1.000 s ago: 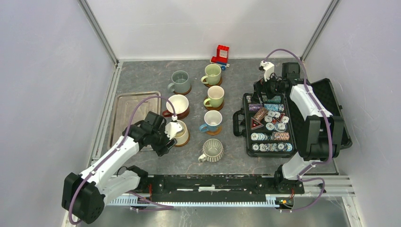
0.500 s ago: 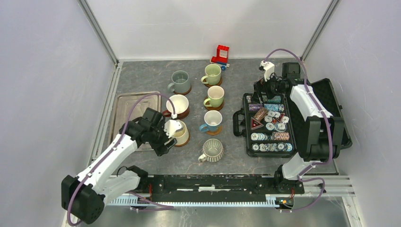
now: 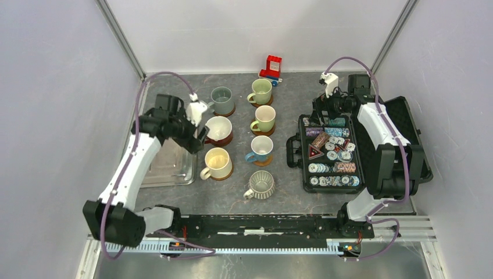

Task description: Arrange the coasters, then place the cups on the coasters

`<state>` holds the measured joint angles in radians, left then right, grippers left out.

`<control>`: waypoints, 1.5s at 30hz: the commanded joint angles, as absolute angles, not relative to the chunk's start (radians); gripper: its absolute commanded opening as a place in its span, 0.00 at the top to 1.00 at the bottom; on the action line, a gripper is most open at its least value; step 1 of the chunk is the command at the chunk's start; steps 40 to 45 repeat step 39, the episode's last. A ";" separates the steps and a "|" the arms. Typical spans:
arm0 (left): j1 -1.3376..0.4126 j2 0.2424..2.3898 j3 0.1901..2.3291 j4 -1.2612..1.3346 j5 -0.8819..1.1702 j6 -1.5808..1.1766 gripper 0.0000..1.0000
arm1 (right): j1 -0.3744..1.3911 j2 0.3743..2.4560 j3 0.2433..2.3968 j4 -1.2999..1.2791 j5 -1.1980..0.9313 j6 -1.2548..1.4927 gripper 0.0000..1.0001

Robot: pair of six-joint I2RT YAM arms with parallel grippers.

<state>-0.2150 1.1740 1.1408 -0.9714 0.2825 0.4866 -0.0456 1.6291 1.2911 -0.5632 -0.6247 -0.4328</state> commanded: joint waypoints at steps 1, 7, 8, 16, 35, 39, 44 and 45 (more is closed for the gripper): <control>-0.073 1.300 1.310 -0.988 0.376 0.399 0.07 | -0.042 1.571 1.335 -0.575 -0.602 -0.455 0.02; 0.088 1.472 1.476 -0.983 0.302 0.375 0.02 | -0.041 1.566 1.323 -0.576 -0.567 -0.466 0.02; 0.101 1.496 1.492 -0.990 0.296 0.382 0.01 | -0.041 1.568 1.319 -0.572 -0.563 -0.464 0.02; 0.155 1.708 1.627 -1.015 0.253 0.318 0.00 | -0.041 1.579 1.261 -0.488 -0.517 -0.416 0.02; 0.149 1.903 1.758 -0.948 0.268 0.046 0.00 | -0.041 1.653 1.248 -0.396 -0.459 -0.396 0.02; 0.143 1.870 1.742 -0.931 0.240 0.055 0.00 | -0.041 1.659 1.256 -0.397 -0.466 -0.397 0.02; 0.143 1.870 1.742 -0.931 0.240 0.055 0.00 | -0.041 1.659 1.256 -0.397 -0.466 -0.397 0.02; 0.143 1.870 1.742 -0.931 0.240 0.055 0.00 | -0.041 1.659 1.256 -0.397 -0.466 -0.397 0.02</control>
